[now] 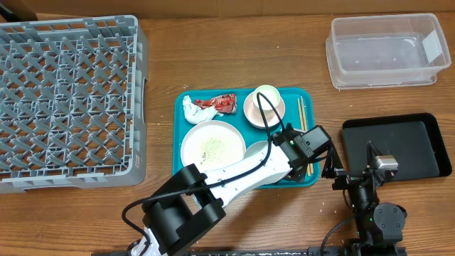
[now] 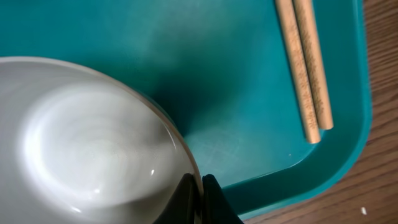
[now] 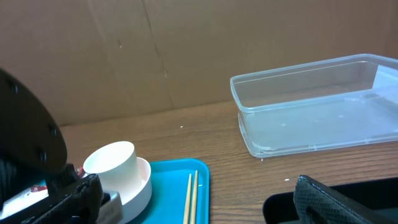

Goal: Sort waste into correct bins and load items into the dishwasher
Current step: 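Carry the bowl left and lower it into the grey dish rack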

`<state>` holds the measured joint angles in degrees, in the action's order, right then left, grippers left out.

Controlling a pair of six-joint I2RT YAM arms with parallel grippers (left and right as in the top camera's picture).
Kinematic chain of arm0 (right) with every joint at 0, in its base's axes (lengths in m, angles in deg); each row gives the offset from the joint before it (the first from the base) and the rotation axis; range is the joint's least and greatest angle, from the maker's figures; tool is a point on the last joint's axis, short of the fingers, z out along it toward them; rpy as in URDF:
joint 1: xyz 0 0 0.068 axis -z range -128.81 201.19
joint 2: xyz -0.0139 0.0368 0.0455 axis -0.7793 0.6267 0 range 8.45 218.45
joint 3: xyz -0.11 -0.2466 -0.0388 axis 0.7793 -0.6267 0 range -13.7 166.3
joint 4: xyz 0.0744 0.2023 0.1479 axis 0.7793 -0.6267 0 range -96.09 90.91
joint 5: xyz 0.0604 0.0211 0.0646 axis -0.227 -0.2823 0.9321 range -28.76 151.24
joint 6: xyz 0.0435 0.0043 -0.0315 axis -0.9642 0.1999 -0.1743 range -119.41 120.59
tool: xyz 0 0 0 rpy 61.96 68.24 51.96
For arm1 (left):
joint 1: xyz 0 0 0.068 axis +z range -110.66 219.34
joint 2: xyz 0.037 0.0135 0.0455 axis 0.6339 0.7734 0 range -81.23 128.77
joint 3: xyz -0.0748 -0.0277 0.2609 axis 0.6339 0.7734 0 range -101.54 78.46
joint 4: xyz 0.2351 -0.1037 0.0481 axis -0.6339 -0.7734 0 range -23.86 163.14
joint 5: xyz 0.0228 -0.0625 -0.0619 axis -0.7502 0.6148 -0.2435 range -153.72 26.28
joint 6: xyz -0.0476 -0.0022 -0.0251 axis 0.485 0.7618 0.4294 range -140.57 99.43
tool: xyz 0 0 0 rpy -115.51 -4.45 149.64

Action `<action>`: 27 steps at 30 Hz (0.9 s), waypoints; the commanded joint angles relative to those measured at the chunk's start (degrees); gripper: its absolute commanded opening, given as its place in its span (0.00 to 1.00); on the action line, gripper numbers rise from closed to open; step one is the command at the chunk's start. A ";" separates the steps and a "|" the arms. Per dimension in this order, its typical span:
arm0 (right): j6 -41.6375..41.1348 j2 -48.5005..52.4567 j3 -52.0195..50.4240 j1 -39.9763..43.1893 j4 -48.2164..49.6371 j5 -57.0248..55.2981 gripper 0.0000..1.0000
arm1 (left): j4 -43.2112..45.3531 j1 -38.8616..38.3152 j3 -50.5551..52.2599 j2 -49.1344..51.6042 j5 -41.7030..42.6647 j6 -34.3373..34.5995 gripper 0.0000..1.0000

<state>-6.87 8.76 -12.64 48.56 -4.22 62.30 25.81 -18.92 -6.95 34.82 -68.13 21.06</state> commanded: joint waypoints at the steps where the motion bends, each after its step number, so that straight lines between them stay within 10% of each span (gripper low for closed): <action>1: 0.22 -0.15 -0.59 0.09 0.31 -0.37 1.00 | -2.03 1.49 -5.46 0.39 -0.22 -1.14 0.04; 19: 0.22 -0.15 -0.59 0.09 0.28 -0.37 1.00 | -40.11 25.42 -52.04 0.39 -5.40 -7.13 0.04; 27: 0.22 -0.15 -0.59 0.09 0.31 -0.37 1.00 | -36.26 54.90 -54.80 0.85 19.80 -21.79 0.04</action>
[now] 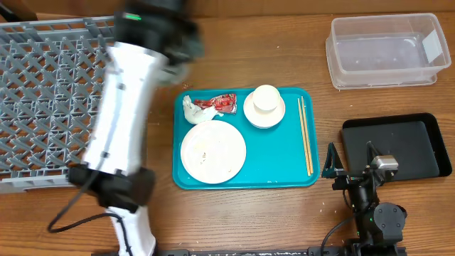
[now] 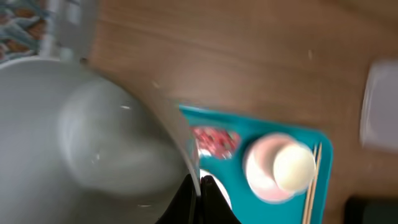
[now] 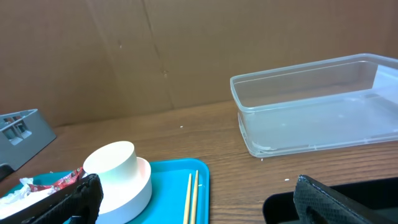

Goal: Sort waste into correct bins and load items into the dishwasher
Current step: 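Carry the bowl left and lower it into the grey dish rack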

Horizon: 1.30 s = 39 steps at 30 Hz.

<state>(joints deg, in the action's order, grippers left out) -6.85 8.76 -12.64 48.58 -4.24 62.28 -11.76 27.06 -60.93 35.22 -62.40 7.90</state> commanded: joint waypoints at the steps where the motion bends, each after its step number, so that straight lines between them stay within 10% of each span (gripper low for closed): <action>1: 0.20 -0.15 -0.59 0.07 0.33 -0.35 1.00 | 2.67 12.55 -0.28 0.50 18.60 -11.23 0.04; 10: 0.20 -0.15 -0.59 0.07 0.33 -0.35 1.00 | 15.23 39.15 10.34 0.63 55.60 -31.93 0.04; 20: 0.20 -0.15 -0.59 0.07 0.33 -0.35 1.00 | 23.58 51.39 29.40 0.68 88.74 -64.67 0.04; 33: 0.20 -0.15 -0.59 0.07 0.33 -0.35 1.00 | 43.69 57.07 46.95 1.11 88.46 -64.06 0.04; 39: 0.20 -0.15 -0.59 0.07 0.31 -0.35 1.00 | 59.89 56.87 48.54 6.34 88.08 -44.65 0.04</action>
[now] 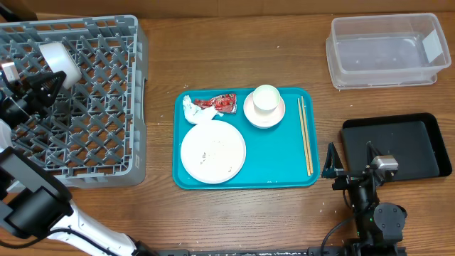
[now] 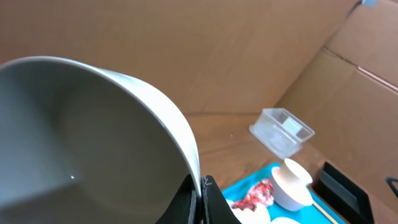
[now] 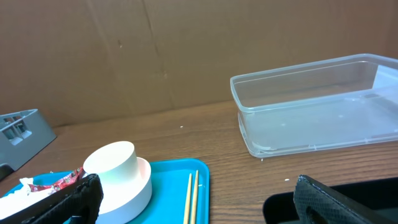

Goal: Sort waste into correct bins and load items into the dishwasher
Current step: 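Carry the bowl left and lower it into the grey dish rack, then open the left gripper, release the bowl, and lift away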

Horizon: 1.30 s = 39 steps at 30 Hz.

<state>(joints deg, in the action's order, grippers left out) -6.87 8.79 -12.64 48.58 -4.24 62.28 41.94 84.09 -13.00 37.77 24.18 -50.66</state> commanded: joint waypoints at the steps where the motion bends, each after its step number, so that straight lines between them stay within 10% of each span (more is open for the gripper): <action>1: 0.22 -0.17 -0.59 0.07 0.33 -0.35 1.00 | 9.97 -0.15 0.61 4.85 1.49 19.06 0.04; 8: 0.22 -0.17 -0.59 0.07 0.33 -0.35 1.00 | 27.23 -0.15 0.61 8.11 -9.27 55.54 0.04; 16: 0.22 -0.17 -0.59 0.07 0.33 -0.35 1.00 | 34.60 0.31 0.61 8.07 -10.36 63.39 0.04; 19: 0.22 -0.17 -0.59 0.07 0.33 -0.35 1.00 | 34.91 1.46 0.61 8.07 -10.95 67.12 0.31; 23: 0.22 -0.17 -0.59 0.07 0.33 -0.35 1.00 | 37.38 3.89 0.57 8.07 -7.74 69.96 1.00; 39: 0.22 -0.17 -0.59 0.07 0.33 -0.35 1.00 | 41.11 12.83 0.55 -0.96 -7.02 76.65 1.00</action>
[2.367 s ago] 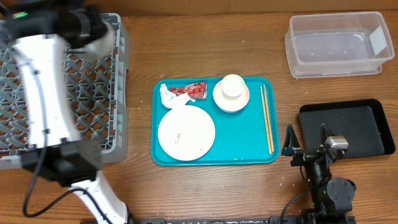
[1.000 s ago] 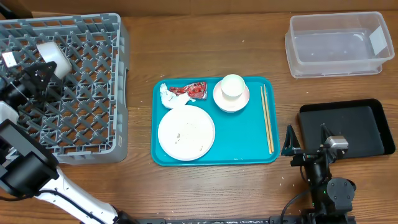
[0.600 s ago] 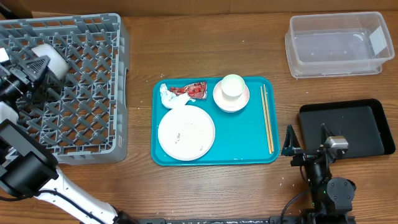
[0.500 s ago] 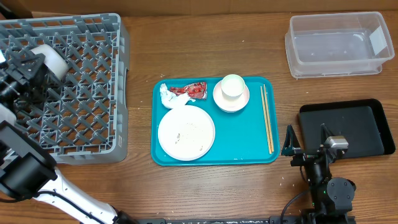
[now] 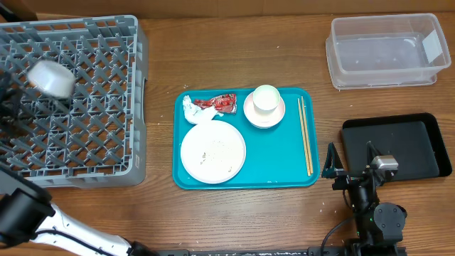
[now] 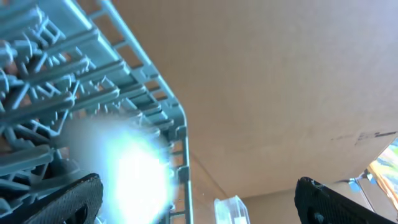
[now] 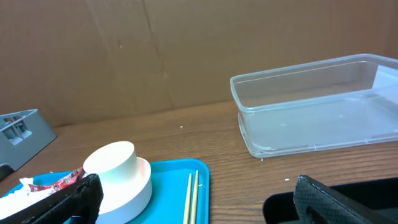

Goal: Sort waste into correct bins and load items into the dishwasher
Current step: 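Open the left gripper, release the bowl, and lift away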

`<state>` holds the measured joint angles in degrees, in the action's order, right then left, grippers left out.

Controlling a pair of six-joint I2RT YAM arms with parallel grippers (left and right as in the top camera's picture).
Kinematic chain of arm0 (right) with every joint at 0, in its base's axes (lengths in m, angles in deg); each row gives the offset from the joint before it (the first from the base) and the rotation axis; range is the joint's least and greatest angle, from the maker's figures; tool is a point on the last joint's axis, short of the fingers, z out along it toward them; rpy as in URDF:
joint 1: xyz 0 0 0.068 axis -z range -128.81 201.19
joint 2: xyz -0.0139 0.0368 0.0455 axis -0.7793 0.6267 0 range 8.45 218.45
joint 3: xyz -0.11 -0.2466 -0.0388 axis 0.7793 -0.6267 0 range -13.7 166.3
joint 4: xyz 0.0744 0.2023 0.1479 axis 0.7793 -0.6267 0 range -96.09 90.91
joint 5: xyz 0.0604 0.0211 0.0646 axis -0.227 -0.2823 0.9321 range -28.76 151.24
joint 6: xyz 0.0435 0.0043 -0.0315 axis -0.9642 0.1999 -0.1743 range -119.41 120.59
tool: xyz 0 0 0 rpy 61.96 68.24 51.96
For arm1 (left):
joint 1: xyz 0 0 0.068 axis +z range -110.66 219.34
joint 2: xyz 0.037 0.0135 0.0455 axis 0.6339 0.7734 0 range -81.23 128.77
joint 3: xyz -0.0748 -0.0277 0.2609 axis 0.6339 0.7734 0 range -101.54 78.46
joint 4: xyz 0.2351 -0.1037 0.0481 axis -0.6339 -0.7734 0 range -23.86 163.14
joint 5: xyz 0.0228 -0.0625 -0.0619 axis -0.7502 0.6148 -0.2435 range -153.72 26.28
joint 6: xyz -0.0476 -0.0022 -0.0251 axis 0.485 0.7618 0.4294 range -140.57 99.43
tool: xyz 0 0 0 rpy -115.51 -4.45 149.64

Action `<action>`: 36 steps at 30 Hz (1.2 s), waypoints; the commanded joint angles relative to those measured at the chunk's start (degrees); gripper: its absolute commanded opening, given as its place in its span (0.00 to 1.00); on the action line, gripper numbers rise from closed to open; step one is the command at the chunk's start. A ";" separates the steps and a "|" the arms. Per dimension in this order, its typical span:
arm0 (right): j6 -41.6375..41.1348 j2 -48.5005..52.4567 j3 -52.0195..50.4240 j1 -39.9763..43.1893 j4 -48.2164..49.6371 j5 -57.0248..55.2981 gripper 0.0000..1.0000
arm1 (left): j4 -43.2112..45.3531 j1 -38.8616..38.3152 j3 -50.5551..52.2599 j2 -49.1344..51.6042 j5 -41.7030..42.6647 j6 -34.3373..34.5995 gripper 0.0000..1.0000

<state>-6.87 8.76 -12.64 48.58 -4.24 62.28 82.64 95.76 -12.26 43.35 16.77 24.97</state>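
Observation:
A white bowl (image 5: 50,77), blurred, sits on the upper left of the grey dish rack (image 5: 106,142). In the left wrist view it is a bright blur (image 6: 140,177) over the rack's grid. My left gripper (image 6: 199,202) is open beside it with nothing between its fingers. The teal tray (image 5: 284,167) holds a white plate (image 5: 213,151), a cup on a pink saucer (image 5: 265,101), chopsticks (image 5: 304,135), a red wrapper (image 5: 222,104) and a crumpled tissue (image 5: 190,109). My right gripper (image 7: 199,202) is open, low by the tray's right edge.
A clear plastic bin (image 5: 384,50) stands at the back right. A black bin (image 5: 394,146) lies right of the tray, beside the right arm. Cardboard walls stand behind the table.
My left gripper was shut on the bowl's rim over the rack's left side. It is now open, and the bowl is out of the jaws, on the rack. The right arm has not moved.
My left gripper was first shut on the bowl's rim at the tray's lower right. Then it held the bowl above the rack's near corner, then at the rack's far left. Now the bowl is let go on the rack. The tray's other items have stayed in place.

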 commanded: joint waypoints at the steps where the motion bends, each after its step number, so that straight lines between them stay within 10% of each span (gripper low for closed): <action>1: 0.22 -0.15 -0.59 0.07 0.33 -0.35 1.00 | 0.42 1.38 -0.20 -7.76 0.04 1.03 1.00; 10: 0.22 -0.15 -0.59 0.07 0.33 -0.35 1.00 | 0.39 -5.29 -0.20 -21.84 -7.54 1.18 1.00; 15: 0.22 -0.15 -0.59 0.07 0.33 -0.35 1.00 | -6.60 -13.29 -0.20 -26.75 -11.65 -14.12 1.00; 21: 0.22 -0.15 -0.59 0.07 0.31 -0.35 1.00 | -41.09 -24.33 -0.20 -27.82 -58.25 -41.55 1.00; 25: 0.22 -0.15 -0.59 0.07 0.31 -0.35 1.00 | -42.34 -33.86 -0.20 -27.26 -92.52 -48.41 1.00; 28: 0.22 -0.15 -0.59 0.07 0.33 -0.35 1.00 | -39.60 -36.35 -0.17 -27.19 -87.76 -46.64 1.00; 30: 0.22 -0.15 -0.59 0.07 0.31 -0.35 1.00 | -38.82 -36.92 -0.17 -26.67 -84.21 -46.66 0.47; 34: 0.22 -0.15 -0.59 0.07 0.33 -0.35 1.00 | -39.85 -36.72 -0.17 -22.10 -88.78 -46.66 0.04; 36: 0.22 -0.15 -0.59 0.07 0.33 -0.35 1.00 | -40.89 -36.72 -0.17 -19.41 -92.72 -46.71 0.04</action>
<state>-6.87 8.76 -12.64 48.58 -4.31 62.30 42.97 58.60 -12.28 18.43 -67.97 -20.45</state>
